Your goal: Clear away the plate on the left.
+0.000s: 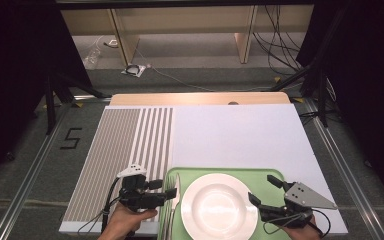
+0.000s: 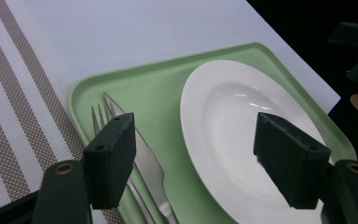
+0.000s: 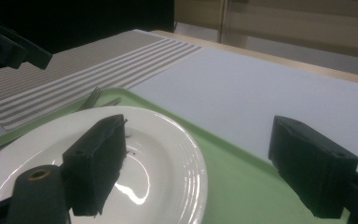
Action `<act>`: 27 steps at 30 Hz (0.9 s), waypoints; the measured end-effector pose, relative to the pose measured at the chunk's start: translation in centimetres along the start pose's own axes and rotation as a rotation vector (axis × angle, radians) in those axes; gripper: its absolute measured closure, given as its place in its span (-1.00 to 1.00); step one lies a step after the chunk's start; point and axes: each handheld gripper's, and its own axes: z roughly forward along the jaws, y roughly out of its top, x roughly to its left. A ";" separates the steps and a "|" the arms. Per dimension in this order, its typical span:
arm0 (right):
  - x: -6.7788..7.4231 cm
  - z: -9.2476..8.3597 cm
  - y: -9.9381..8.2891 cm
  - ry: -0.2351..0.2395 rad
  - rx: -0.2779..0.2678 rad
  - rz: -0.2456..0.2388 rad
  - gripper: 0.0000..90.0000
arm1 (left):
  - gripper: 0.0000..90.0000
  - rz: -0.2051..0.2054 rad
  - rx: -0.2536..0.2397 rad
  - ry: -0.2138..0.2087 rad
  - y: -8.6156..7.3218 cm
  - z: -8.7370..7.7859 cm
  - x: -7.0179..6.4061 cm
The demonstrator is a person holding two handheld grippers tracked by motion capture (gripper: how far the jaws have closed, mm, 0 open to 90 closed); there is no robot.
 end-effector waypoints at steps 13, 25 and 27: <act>0.0 0.0 0.0 0.002 -0.001 0.001 -0.56 | -0.42 0.076 -0.067 0.019 0.2 -0.7 0.0; 0.0 0.0 0.0 0.002 -0.002 0.000 -0.56 | -0.46 0.199 -0.167 0.010 0.1 -1.5 -0.8; 0.0 0.0 0.0 0.002 -0.002 0.000 -0.56 | -0.47 0.209 -0.185 0.004 0.1 -1.6 -0.8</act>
